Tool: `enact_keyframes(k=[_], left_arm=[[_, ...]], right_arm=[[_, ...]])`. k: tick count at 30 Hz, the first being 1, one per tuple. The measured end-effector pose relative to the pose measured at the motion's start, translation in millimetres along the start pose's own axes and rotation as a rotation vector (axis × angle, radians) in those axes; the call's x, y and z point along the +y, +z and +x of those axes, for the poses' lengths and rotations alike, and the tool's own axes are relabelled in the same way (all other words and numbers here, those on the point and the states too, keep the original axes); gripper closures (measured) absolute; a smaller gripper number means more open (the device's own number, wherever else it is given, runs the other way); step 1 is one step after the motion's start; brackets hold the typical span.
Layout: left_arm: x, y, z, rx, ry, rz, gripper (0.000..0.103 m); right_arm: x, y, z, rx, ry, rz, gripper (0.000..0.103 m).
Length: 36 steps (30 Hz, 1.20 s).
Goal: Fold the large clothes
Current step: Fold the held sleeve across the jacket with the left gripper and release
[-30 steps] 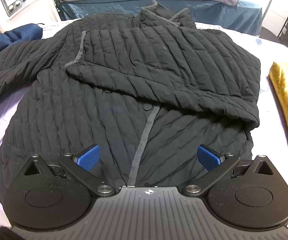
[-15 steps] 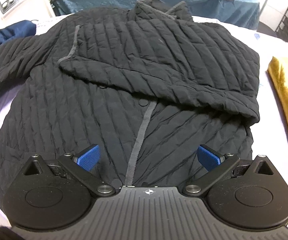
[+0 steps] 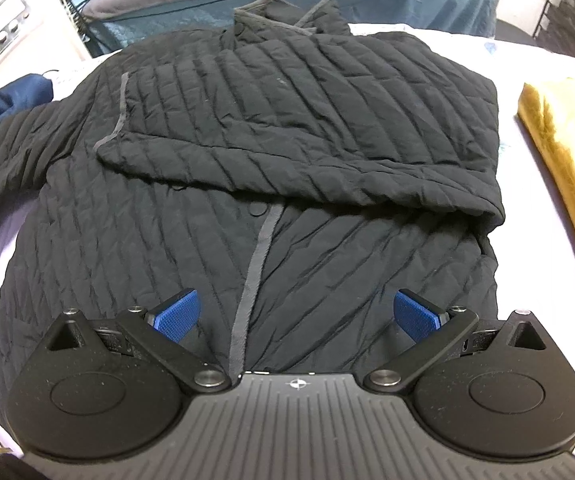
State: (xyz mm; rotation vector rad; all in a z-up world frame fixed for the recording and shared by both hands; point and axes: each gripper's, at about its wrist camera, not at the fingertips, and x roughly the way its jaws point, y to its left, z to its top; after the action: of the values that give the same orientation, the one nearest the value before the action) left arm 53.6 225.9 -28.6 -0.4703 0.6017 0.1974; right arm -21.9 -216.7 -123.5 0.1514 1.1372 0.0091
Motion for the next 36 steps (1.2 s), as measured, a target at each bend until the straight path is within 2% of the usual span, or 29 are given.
enact_keyframes(k=[6, 11, 14, 18, 20, 22, 23, 24, 27, 30, 34, 36], left_arm=[[-111.6, -12.1, 36.3, 0.044, -0.204, 0.189, 0.052], [-198.8, -51.4, 58.8, 0.107, -0.337, 0.375, 0.053], [-237.2, -90.2, 66.3, 0.176, -0.385, 0.481, 0.052], [-273.5, -147.3, 81.1, 0.292, -0.362, 0.661, 0.052], [-281.9, -172.8, 89.4, 0.358, -0.342, 0.731, 0.044], [-282.6, -190.3, 93.0, 0.416, -0.342, 0.768, 0.022], [-282.6, -195.6, 95.9, 0.451, -0.354, 0.779, 0.004], [-281.4, -199.3, 96.6, 0.472, -0.367, 0.78, 0.0], [-271.1, -207.5, 85.7, 0.508, -0.431, 0.768, 0.0], [-266.5, -213.6, 77.4, 0.54, -0.46, 0.772, 0.0], [-249.1, -211.1, 68.5, 0.564, -0.446, 0.766, 0.0], [-234.4, -205.2, 65.8, 0.557, -0.418, 0.714, 0.0]], right_arm=[[-16.5, -1.2, -2.5, -0.012, -0.004, 0.058, 0.001], [-34.6, -7.0, -7.4, -0.021, -0.024, 0.109, 0.001], [-47.1, -10.9, -9.0, -0.018, -0.037, 0.147, 0.001], [-61.9, -14.4, -9.6, -0.011, -0.056, 0.193, 0.001], [-67.3, -15.3, -9.6, -0.006, -0.063, 0.208, 0.001], [-70.3, -15.6, -10.3, -0.006, -0.07, 0.213, 0.001], [-71.2, -15.7, -10.7, -0.006, -0.072, 0.214, 0.001], [-72.0, -15.2, -10.4, -0.006, -0.073, 0.214, 0.001], [-72.5, -12.6, -8.9, -0.005, -0.073, 0.213, 0.001], [-70.6, -7.1, -8.3, -0.015, -0.067, 0.206, 0.001], [-66.9, 6.6, -4.3, -0.017, -0.067, 0.187, 0.001], [-62.3, 12.7, -4.1, -0.022, -0.065, 0.167, 0.001]])
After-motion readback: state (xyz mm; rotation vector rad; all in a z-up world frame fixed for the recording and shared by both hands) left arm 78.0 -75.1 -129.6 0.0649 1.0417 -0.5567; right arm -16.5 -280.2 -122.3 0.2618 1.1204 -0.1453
